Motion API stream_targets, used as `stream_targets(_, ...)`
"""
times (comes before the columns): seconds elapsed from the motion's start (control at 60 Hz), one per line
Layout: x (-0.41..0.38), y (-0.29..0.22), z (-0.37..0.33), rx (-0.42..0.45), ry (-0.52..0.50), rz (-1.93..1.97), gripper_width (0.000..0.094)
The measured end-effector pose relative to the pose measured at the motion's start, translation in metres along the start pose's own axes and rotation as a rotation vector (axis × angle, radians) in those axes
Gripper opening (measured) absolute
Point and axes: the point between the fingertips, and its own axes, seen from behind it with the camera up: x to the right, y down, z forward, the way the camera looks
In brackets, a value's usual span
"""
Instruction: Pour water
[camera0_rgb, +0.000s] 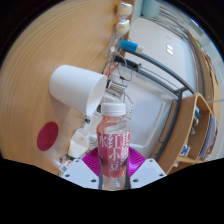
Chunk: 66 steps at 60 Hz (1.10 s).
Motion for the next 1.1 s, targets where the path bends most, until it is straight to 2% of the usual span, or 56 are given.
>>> stream_targets(0.267,0.01,0.0,0.0,-0.054,0.037,-0.23,0.031)
stream_targets(0.483,0.007,-0.003,-0.001,-0.033,0.026,-0.108,0.0309)
stream_targets(0.567,0.013,0.007,-0.003,-0.028,0.016,0.136,0.031)
stream_targets(0.683,0.01,0.02,-0.01,-0.05,-0.048,0.628,0.0312)
stream_targets(0.7,0.011,0.029,-0.007,-0.026,-0.071,0.699,0.0311)
stream_targets(0.783,0.008,0.036,-0.006,-0.013,-0.113,1.036,0.0333)
stream_targets(0.817,0.005,0.029,-0.01,-0.017,-0.11,1.159,0.0334)
stream_targets(0.85,0.003,0.034,-0.006,0.027,-0.139,1.275,0.0334)
stream_targets(0.933,-0.008,0.031,-0.002,0.048,-0.187,1.598,0.0332)
stream_targets(1.083,-0.034,0.029,0.008,0.085,-0.244,1.902,0.0331)
stream_targets(1.1,-0.035,0.02,0.006,0.063,-0.228,1.931,0.0332)
